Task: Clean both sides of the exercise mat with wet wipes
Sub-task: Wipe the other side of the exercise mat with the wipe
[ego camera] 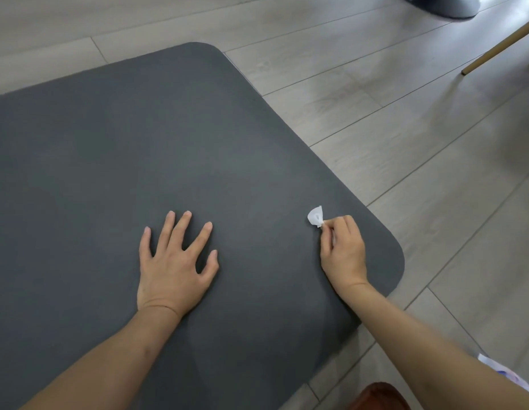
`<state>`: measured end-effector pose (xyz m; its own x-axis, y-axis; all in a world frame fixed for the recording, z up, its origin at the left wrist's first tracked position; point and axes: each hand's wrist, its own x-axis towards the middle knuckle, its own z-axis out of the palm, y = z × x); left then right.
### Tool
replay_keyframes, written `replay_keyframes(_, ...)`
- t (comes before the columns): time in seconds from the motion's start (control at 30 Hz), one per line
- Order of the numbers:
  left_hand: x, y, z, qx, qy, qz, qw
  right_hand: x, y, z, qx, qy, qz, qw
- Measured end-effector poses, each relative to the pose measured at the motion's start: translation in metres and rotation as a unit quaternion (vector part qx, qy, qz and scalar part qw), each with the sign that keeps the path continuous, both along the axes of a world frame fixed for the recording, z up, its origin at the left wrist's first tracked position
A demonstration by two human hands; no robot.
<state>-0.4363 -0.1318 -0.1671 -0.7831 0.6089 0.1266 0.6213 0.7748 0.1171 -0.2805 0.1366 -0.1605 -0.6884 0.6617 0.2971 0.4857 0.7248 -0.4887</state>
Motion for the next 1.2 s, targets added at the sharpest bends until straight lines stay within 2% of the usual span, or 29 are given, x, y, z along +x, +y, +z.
replay_keyframes(0.13, 0.005, -0.002, 0.006, 0.009, 0.001, -0.001, 1.000, -0.004, 0.004, 0.000, 0.005, -0.007, 0.000, 1.000)
replay_keyframes(0.3, 0.061, 0.005, 0.003, -0.030, -0.064, 0.086, 0.994, -0.004, 0.010, -0.003, -0.002, 0.006, -0.006, 1.000)
replay_keyframes(0.37, 0.082, 0.004, -0.004, -0.041, -0.059, 0.077, 0.994, -0.004, 0.011, -0.004, -0.008, 0.013, -0.007, 1.000)
replay_keyframes(0.6, 0.081, 0.007, -0.010, -0.034, -0.036, 0.089, 0.995, -0.006, 0.000, -0.001, 0.014, 0.006, -0.026, 1.000)
replay_keyframes(0.67, 0.080, 0.005, -0.010, -0.037, -0.034, 0.088, 0.995, -0.012, -0.032, 0.005, 0.033, 0.003, 0.020, 0.999)
replay_keyframes(0.77, 0.078, 0.006, -0.009, -0.040, -0.040, 0.091, 0.994, -0.004, -0.108, 0.008, 0.017, -0.016, 0.210, 0.977)
replay_keyframes(0.83, 0.078, 0.006, -0.008, -0.041, -0.042, 0.094, 0.994, 0.001, -0.112, 0.007, 0.041, -0.041, 0.291, 0.955)
replay_keyframes(0.87, 0.079, 0.006, -0.008, -0.039, -0.043, 0.095, 0.994, -0.001, -0.090, 0.006, 0.073, -0.049, 0.290, 0.953)
replay_keyframes(0.93, 0.079, 0.006, -0.008, -0.043, -0.040, 0.090, 0.994, -0.012, -0.022, 0.005, 0.120, -0.062, 0.196, 0.971)
replay_keyframes(1.0, 0.078, 0.007, -0.008, -0.051, -0.038, 0.087, 0.994, -0.020, 0.049, 0.015, 0.100, -0.088, 0.026, 0.991)
replay_keyframes(1.07, 0.078, 0.006, -0.008, -0.051, -0.040, 0.087, 0.994, -0.020, 0.069, 0.020, 0.058, -0.081, -0.077, 0.992)
replay_keyframes(1.13, 0.078, 0.006, -0.009, -0.051, -0.040, 0.088, 0.994, -0.019, 0.023, 0.021, 0.060, -0.060, -0.042, 0.995)
replay_keyframes(1.2, 0.078, 0.005, -0.009, -0.054, -0.038, 0.088, 0.994, -0.009, -0.051, 0.021, 0.046, -0.037, 0.126, 0.990)
